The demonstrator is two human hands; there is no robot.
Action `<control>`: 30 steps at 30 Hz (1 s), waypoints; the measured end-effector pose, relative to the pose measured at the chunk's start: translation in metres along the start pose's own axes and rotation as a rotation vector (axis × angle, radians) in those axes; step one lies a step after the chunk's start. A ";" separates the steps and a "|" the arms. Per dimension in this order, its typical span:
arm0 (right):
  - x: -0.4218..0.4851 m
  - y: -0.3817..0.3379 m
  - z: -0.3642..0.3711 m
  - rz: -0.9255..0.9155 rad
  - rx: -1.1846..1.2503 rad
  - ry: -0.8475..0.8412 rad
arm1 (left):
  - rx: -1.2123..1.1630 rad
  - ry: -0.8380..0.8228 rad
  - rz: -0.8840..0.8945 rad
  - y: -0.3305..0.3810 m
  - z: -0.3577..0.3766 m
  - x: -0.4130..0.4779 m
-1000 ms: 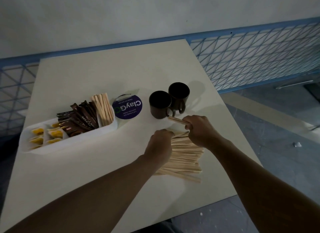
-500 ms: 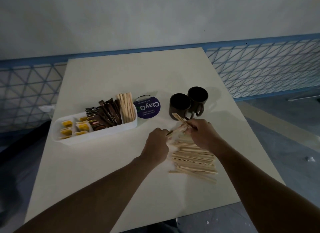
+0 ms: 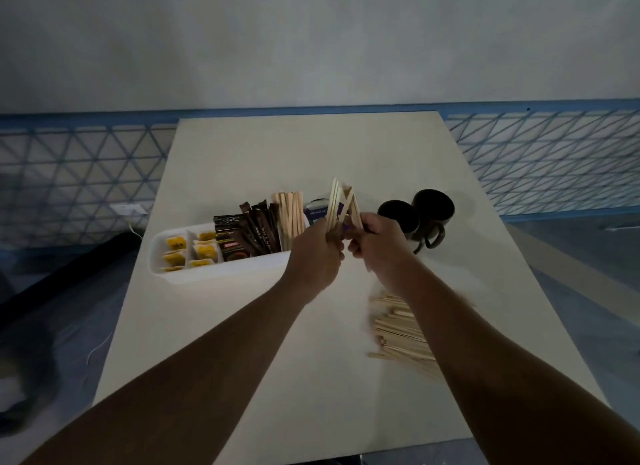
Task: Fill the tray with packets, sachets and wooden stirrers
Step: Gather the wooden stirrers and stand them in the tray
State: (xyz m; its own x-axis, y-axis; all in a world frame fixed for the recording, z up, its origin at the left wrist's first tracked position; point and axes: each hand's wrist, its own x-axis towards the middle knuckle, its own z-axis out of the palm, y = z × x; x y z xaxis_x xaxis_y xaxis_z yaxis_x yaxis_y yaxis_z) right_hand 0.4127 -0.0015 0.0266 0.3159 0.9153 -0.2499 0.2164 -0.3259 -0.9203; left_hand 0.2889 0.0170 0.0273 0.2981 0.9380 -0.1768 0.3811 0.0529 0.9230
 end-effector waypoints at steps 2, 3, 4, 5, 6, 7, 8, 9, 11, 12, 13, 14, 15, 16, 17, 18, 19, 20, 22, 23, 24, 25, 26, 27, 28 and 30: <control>0.004 -0.011 0.009 0.006 0.096 -0.013 | 0.068 0.060 0.024 0.001 -0.009 0.006; 0.006 -0.015 0.013 0.011 0.129 -0.013 | 0.081 0.080 0.031 0.001 -0.012 0.009; 0.010 -0.017 0.017 0.021 0.162 -0.010 | 0.079 0.094 0.023 0.001 -0.016 0.013; 0.014 -0.020 0.022 0.033 0.194 -0.008 | 0.066 0.106 0.013 0.002 -0.020 0.016; 0.018 -0.022 0.026 0.047 0.222 -0.001 | 0.047 0.114 -0.001 0.002 -0.024 0.020; 0.021 -0.024 0.029 0.063 0.245 0.015 | 0.018 0.122 -0.012 0.002 -0.027 0.023; 0.027 -0.027 0.035 0.075 0.261 0.027 | -0.017 0.132 -0.027 0.002 -0.033 0.029; 0.030 -0.030 0.039 0.085 0.277 0.041 | -0.049 0.134 -0.038 0.003 -0.036 0.031; 0.033 -0.036 0.043 0.099 0.335 0.052 | -0.096 0.143 -0.061 0.002 -0.042 0.036; 0.034 -0.040 0.046 0.107 0.371 0.049 | -0.129 0.148 -0.076 0.002 -0.045 0.039; 0.035 -0.042 0.047 0.115 0.402 0.048 | -0.180 0.152 -0.087 0.002 -0.047 0.041; 0.037 -0.044 0.049 0.126 0.422 0.048 | -0.229 0.158 -0.097 0.001 -0.050 0.044; 0.038 -0.045 0.051 0.137 0.436 0.049 | -0.254 0.172 -0.103 0.000 -0.052 0.047; 0.041 -0.046 0.054 0.145 0.445 0.047 | -0.256 0.195 -0.104 -0.001 -0.053 0.051; 0.042 -0.045 0.056 0.149 0.451 0.047 | -0.255 0.220 -0.105 -0.004 -0.054 0.053; 0.045 -0.045 0.059 0.155 0.450 0.047 | -0.260 0.246 -0.107 -0.006 -0.054 0.056; 0.048 -0.044 0.062 0.157 0.449 0.051 | -0.267 0.271 -0.111 -0.008 -0.054 0.058; 0.052 -0.042 0.065 0.156 0.444 0.055 | -0.263 0.293 -0.118 -0.010 -0.054 0.060; 0.057 -0.038 0.072 0.143 0.433 0.062 | -0.223 0.335 -0.125 -0.016 -0.052 0.061; 0.059 -0.036 0.075 0.139 0.433 0.061 | -0.208 0.355 -0.128 -0.020 -0.052 0.062; 0.060 -0.033 0.079 0.138 0.439 0.060 | -0.205 0.372 -0.132 -0.022 -0.051 0.063; 0.061 -0.030 0.082 0.141 0.460 0.058 | -0.210 0.388 -0.133 -0.025 -0.050 0.063; 0.060 -0.028 0.084 0.147 0.486 0.053 | -0.210 0.406 -0.130 -0.027 -0.049 0.062; 0.060 -0.026 0.086 0.155 0.510 0.043 | -0.197 0.425 -0.128 -0.029 -0.048 0.063; 0.060 -0.024 0.087 0.159 0.514 0.032 | -0.180 0.440 -0.129 -0.031 -0.046 0.063; 0.059 -0.019 0.088 0.143 0.479 0.004 | -0.179 0.461 -0.141 -0.034 -0.043 0.063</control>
State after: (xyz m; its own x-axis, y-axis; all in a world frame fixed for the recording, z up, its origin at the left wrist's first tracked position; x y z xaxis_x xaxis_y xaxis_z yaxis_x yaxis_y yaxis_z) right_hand 0.3457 0.0792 0.0029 0.3155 0.8679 -0.3838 -0.2774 -0.3025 -0.9119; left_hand 0.2574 0.0888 -0.0002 -0.1779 0.9689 -0.1718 0.2220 0.2096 0.9522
